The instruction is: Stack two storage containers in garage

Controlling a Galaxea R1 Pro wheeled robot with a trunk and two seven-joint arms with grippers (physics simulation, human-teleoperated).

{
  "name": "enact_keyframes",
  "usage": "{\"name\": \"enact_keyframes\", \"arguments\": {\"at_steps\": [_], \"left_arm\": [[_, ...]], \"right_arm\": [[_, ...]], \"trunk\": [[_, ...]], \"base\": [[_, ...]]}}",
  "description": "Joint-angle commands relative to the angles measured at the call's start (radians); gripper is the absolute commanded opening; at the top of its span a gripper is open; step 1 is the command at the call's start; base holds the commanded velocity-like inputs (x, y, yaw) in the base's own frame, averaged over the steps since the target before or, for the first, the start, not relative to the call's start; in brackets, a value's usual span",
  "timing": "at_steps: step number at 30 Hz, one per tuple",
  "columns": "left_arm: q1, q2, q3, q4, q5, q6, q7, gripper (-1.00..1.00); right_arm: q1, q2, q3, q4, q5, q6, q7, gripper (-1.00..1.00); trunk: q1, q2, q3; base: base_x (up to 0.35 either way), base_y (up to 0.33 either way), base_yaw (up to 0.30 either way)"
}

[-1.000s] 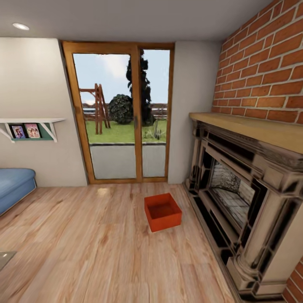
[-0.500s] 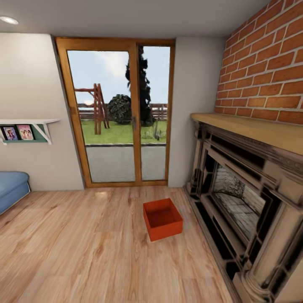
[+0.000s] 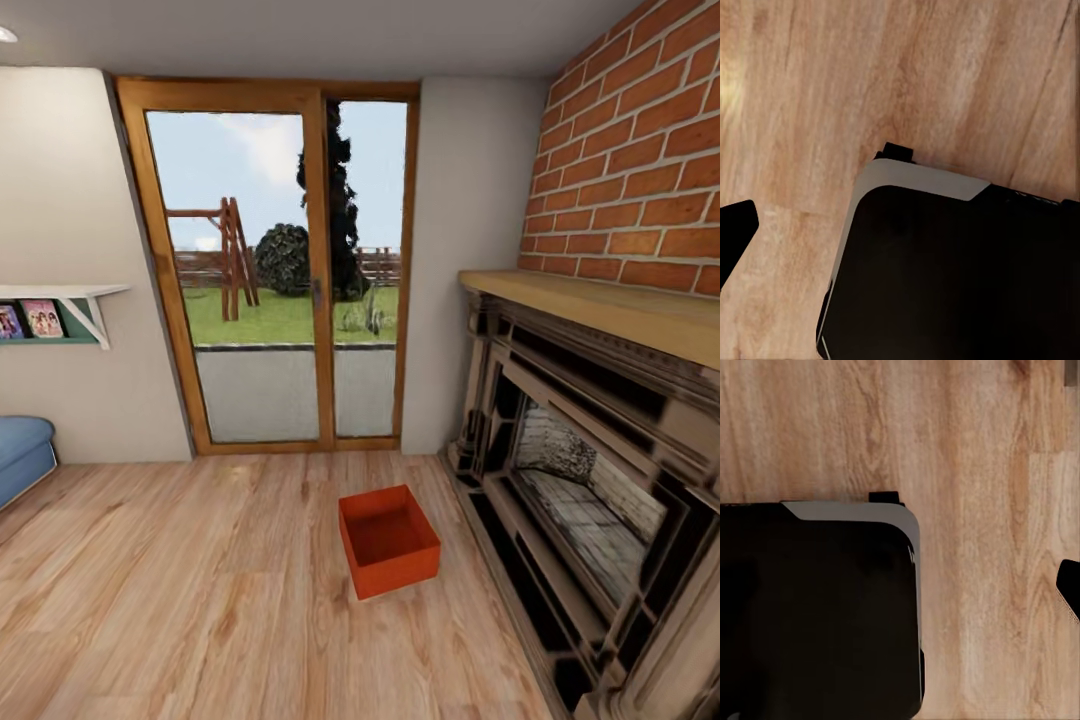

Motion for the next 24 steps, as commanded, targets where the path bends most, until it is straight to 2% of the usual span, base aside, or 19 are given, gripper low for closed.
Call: {"name": "enact_keyframes", "arguments": {"at_steps": [1,16,24], "left_arm": [[-0.001,0.000,0.003,0.001,0.003,-0.003,0.002,1.00],[-0.001,0.000,0.003,0.002,0.003,-0.004,0.002,1.00],[-0.001,0.000,0.003,0.001,0.003,-0.004,0.002,1.00]], "right_arm": [[-0.001,0.000,0.009,0.003,-0.010,-0.006,-0.001,1.00],[-0.001,0.000,0.009,0.003,-0.010,-0.006,-0.001,1.00],[-0.001,-0.001,0.009,0.003,-0.010,-0.006,-0.001,1.00]], "trunk": [[0.001,-0.001,-0.001],[0.001,-0.001,-0.001],[0.001,-0.001,-0.001]], "base": [[0.322,0.000,0.000],[0.322,0.002,0.000],[0.322,0.074,0.000]]}}
